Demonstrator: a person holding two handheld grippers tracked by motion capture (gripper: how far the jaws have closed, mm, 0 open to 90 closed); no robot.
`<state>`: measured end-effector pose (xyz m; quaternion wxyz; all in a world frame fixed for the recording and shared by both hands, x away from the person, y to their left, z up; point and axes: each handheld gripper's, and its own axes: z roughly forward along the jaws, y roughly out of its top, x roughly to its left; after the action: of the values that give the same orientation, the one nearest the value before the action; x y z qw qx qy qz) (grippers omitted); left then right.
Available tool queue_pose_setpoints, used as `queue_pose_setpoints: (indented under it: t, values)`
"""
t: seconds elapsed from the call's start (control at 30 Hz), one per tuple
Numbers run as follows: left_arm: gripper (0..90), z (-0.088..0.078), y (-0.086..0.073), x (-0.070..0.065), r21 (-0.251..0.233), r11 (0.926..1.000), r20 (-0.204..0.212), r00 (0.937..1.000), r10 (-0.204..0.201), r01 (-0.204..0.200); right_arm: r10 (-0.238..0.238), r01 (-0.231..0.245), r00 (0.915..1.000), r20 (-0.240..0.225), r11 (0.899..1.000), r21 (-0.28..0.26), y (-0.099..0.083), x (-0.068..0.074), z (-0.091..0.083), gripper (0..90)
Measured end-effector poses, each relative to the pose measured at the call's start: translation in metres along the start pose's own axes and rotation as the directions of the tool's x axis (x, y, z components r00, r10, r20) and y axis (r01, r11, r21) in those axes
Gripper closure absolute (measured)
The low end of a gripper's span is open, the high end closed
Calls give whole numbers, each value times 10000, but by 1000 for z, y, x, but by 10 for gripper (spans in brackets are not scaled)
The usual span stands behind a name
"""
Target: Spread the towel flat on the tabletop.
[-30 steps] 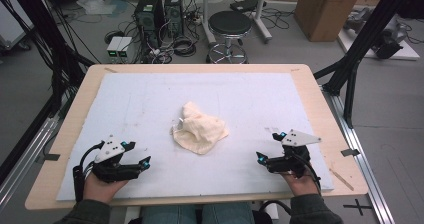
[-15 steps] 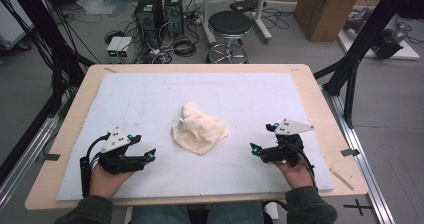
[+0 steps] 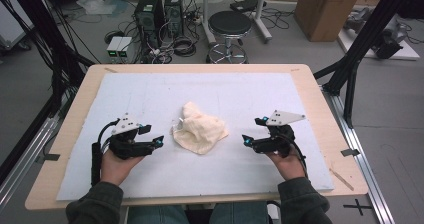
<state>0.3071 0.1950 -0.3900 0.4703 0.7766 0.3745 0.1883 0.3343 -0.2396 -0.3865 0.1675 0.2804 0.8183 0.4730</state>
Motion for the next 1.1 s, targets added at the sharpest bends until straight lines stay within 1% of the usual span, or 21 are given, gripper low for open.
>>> queue_pose_setpoints:
  t: [0.07,0.1,0.17,0.2,0.23,0.27,0.33,0.4,0.53,0.57,0.6,0.63,0.67,0.73,0.77,0.8,0.87,0.9,1.0,1.03,1.1]
  values:
    - [406,4,4,0,-137,9999,70,10000,-60,61,70,-70,9999,-88,10000,-28,7,-3,6,282]
    - [410,6,6,1,-158,9999,89,9999,-66,68,70,-70,9999,-88,10000,-28,7,-3,6,282]
    - [415,11,10,1,-131,9999,134,9999,-97,99,104,-104,9997,-230,9999,3,14,-6,13,358]
    - [415,14,12,1,-119,9998,187,9997,-142,145,104,-104,9997,-230,9999,3,14,-6,13,358]
    - [433,16,14,2,-159,9997,224,9996,-164,168,2,1,9995,-314,9999,102,18,-7,19,407]
    - [446,19,16,3,-226,9995,265,9994,-223,229,-112,120,9992,-391,9997,211,19,-7,23,430]
    - [461,24,17,5,-227,9991,318,9988,-362,369,-231,250,9985,-499,9990,378,21,-7,31,460]
    - [469,30,16,7,-192,9986,343,9983,-480,486,-204,230,9983,-546,9986,475,21,-7,34,472]
    - [482,43,13,9,116,9986,473,9975,-527,522,34,29,9973,-736,9964,851,18,-8,54,524]
    - [485,46,13,9,222,9987,467,9978,-468,458,179,-102,9968,-782,9952,971,16,-9,57,546]
    - [485,49,12,9,271,9986,448,9980,-455,443,179,-102,9968,-782,9952,971,16,-9,57,546]
    - [492,52,12,9,361,9985,474,9980,-428,411,293,-213,9965,-779,9947,1009,14,-10,61,561]
    - [498,55,11,8,425,9983,506,9978,-423,401,612,-520,9946,-843,9929,1071,11,-10,67,606]
    - [502,60,10,6,687,9974,431,9988,-239,209,610,-510,9941,-900,9927,1096,9,-11,70,616]
    - [523,62,9,6,806,9967,449,9989,-155,118,606,-486,9950,-795,9882,1455,7,-11,76,644]
    - [523,65,8,5,886,9960,433,9990,-132,94,606,-486,9950,-795,9882,1455,7,-11,76,644]
    - [548,69,6,4,1107,9939,464,9989,-68,16,421,-284,9964,-739,9837,1774,5,-11,83,671]
    - [555,71,4,4,1181,9930,493,9988,-63,4,421,-284,9964,-739,9837,1774,5,-11,83,671]
    - [568,78,-1,5,1634,9865,696,9976,-56,-59,310,-164,9971,-701,9797,1997,4,-9,89,680]
    - [571,80,-2,5,1725,9849,726,9974,-18,-108,225,-69,9975,-669,9745,2245,1,-10,94,686]
    - [592,83,-3,5,1752,9845,759,9971,-42,-92,375,-188,9966,-735,9703,2413,-1,-11,98,690]
